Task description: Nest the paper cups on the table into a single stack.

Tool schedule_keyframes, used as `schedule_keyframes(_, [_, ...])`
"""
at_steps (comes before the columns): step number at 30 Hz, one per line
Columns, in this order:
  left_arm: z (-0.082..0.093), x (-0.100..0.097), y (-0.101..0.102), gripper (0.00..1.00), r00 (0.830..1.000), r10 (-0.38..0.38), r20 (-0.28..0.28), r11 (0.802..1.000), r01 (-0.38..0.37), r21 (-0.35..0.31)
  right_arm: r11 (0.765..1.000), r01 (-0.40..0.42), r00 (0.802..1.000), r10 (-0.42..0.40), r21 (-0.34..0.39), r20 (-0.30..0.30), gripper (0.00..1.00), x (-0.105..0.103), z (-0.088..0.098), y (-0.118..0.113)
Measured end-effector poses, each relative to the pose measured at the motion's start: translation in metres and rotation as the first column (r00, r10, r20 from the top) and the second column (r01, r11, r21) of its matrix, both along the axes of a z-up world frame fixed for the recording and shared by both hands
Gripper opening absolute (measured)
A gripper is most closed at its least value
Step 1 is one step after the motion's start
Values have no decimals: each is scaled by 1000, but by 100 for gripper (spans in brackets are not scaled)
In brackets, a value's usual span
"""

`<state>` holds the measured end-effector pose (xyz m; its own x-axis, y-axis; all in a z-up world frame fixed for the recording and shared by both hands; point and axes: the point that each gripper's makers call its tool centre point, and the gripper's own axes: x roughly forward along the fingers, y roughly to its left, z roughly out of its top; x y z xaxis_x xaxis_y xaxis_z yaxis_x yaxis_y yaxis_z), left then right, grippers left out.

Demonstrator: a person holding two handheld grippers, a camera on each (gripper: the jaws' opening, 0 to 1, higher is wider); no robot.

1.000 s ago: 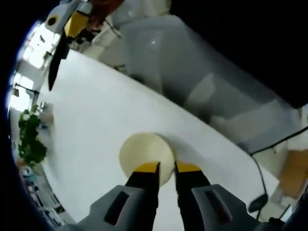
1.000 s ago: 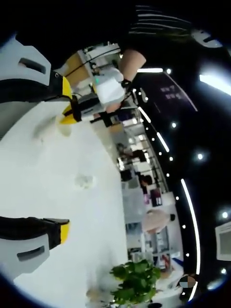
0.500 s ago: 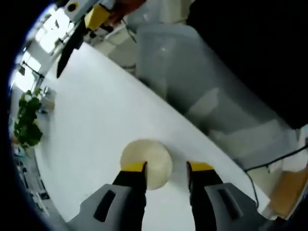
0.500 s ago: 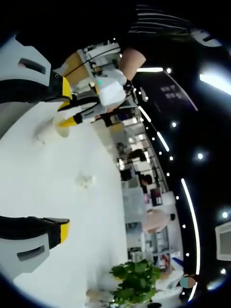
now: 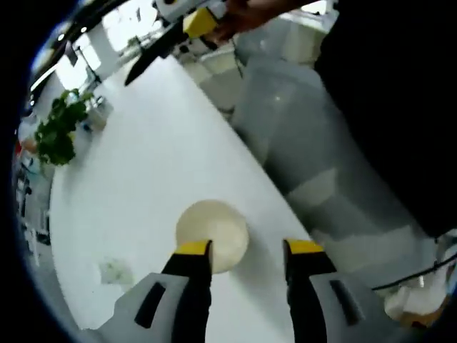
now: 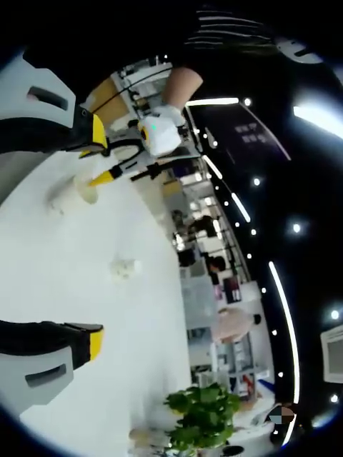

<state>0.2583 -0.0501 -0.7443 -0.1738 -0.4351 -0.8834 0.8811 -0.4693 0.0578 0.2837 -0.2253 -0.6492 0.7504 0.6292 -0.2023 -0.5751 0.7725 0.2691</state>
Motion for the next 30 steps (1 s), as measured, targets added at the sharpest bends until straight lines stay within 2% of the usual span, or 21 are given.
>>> schedule_keyframes(2, [2, 0, 1, 40, 999, 46, -21, 999, -46, -23, 1000, -3, 1000, 3, -7, -6, 98, -1, -1, 1])
schedule_keyframes(4, [2, 4, 2, 41, 997, 76, -17, 996, -77, -34, 1000, -2, 1000, 2, -3, -8, 98, -2, 0, 2])
schedule_keyframes(9, [7, 10, 3, 50, 976, 204, -74, 974, -210, -86, 1000, 10, 1000, -10, 14, -10, 98, -4, 1, 5])
schedule_keyframes(12, [11, 19, 5, 51, 967, 247, -59, 960, -253, -122, 1000, 9, 1000, -9, 10, -17, 98, -6, 0, 7])
schedule_keyframes(16, [17, 26, 7, 56, 939, 331, -95, 926, -342, -161, 1000, 13, 1000, -13, 10, -18, 98, -7, -1, 9])
schedule_keyframes(18, [21, 30, 8, 60, 920, 377, -108, 901, -392, -187, 1000, 14, 1000, -14, 9, -20, 98, -8, -1, 10])
schedule_keyframes(21, [24, 34, 11, 63, 904, 410, -117, 879, -426, -212, 1000, 13, 1000, -12, 12, -24, 98, -10, -1, 12])
schedule_keyframes(25, [28, 40, 15, 67, 871, 470, -144, 838, -491, -237, 1000, 16, 1000, -16, 9, -21, 98, -10, 0, 13])
schedule_keyframes(28, [31, 47, 23, 71, 829, 532, -172, 790, -559, -250, 1000, 17, 1000, -17, 10, -21, 98, -9, -1, 14])
schedule_keyframes(30, [35, 51, 26, 74, 811, 553, -191, 764, -585, -271, 1000, 16, 1000, -16, 2, -19, 98, -8, -1, 15])
